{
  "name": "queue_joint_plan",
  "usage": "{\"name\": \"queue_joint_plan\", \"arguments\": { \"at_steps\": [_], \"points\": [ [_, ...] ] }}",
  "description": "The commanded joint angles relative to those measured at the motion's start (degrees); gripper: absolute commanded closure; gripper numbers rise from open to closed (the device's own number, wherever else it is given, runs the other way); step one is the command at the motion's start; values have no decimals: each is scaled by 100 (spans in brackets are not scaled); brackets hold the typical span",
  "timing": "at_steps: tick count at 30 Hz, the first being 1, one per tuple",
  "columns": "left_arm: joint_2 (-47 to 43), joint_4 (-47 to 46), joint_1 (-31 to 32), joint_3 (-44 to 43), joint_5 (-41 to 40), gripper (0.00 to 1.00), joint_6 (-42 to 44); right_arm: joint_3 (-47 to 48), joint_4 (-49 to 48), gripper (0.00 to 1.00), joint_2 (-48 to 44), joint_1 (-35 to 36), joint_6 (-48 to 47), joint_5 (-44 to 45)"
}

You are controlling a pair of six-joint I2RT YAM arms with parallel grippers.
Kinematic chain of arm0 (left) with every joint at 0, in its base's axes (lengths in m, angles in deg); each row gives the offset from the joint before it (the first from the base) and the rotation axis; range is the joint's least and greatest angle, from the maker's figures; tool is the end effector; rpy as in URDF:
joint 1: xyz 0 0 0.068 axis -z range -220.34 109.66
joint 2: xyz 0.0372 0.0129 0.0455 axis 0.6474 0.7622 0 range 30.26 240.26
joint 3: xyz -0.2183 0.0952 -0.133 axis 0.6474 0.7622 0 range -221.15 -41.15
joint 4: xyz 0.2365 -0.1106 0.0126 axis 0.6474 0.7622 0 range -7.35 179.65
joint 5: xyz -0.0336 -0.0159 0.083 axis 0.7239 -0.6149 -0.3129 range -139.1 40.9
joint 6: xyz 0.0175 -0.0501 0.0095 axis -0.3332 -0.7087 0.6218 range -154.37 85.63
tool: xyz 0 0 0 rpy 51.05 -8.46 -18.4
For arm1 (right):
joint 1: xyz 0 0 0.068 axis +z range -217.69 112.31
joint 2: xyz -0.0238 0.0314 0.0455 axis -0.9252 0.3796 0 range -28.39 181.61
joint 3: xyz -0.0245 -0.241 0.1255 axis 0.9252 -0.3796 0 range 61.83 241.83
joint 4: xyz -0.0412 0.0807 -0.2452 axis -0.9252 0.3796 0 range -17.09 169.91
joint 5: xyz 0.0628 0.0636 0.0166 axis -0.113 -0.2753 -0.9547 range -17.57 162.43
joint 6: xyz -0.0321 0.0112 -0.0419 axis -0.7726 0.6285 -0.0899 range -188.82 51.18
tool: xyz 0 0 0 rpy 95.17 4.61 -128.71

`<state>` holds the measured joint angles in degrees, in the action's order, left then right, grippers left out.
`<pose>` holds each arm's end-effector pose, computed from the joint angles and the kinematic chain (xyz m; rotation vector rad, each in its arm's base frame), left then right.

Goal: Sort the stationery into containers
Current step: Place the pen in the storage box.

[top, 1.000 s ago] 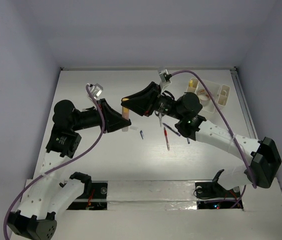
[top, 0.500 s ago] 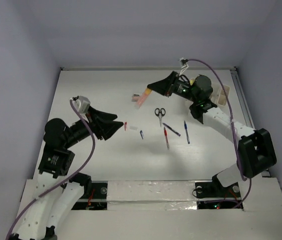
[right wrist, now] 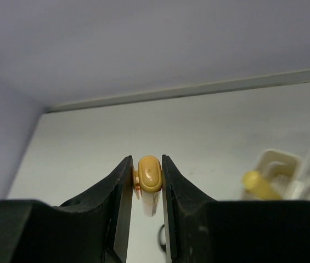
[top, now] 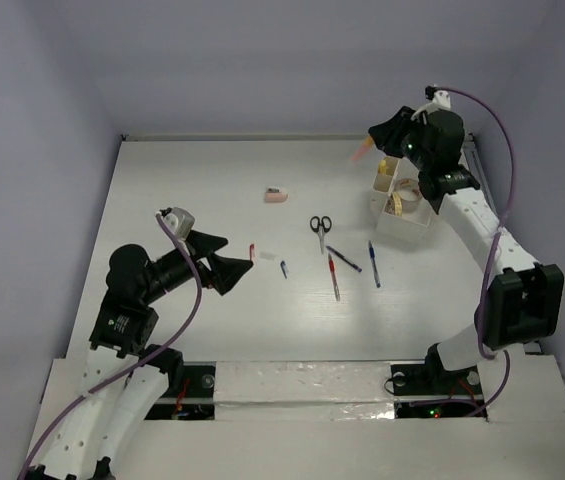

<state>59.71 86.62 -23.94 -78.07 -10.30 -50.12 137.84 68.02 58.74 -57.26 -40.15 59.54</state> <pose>0.1154 -0.0571 0.3408 0.5702 1.4966 -0.9491 0.3593 0.0742 0.3769 0.1004 1.7230 0.6981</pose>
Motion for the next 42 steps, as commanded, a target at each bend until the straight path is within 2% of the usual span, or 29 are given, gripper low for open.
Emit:
{"name": "queue_joint_plan", "arguments": {
  "at_steps": [1, 3, 9, 20, 31, 32, 35, 36, 39, 42],
  "points": [
    [-115, -283, -6, 19, -153, 1, 72, 677, 1137, 100, -57, -24, -1308, 1849],
    [-176, -239, -6, 45, -250, 1, 46, 968, 1305, 100, 58, -86, -1486, 2323],
    [-177, -186, 47, 89, -400, 1, -7, 1539, 1613, 100, 655, -200, -1943, 2922],
    [-150, -168, 47, 107, -488, 1, -25, 2137, 1675, 100, 1517, -200, -2216, 3002],
    [-194, -168, 47, 124, -585, 1, -34, 2014, 1455, 100, 1799, -42, -2287, 2915],
    [-194, -168, 47, 124, -585, 1, -34, 2014, 1499, 88, 1807, -42, -2269, 2871],
    [-203, -159, 47, 124, -594, 1, -42, 2137, 1674, 69, 1799, 11, -2207, 2765],
    [-212, -159, 47, 124, -602, 1, -42, 2146, 1692, 54, 1798, 11, -2225, 2774],
    [-229, -159, 47, 133, -611, 1, -42, 2208, 1815, 36, 1693, 64, -2234, 2721],
    [-229, -168, 47, 133, -611, 1, -42, 2094, 1877, 26, 1404, 64, -2137, 2677]
  ]
}}
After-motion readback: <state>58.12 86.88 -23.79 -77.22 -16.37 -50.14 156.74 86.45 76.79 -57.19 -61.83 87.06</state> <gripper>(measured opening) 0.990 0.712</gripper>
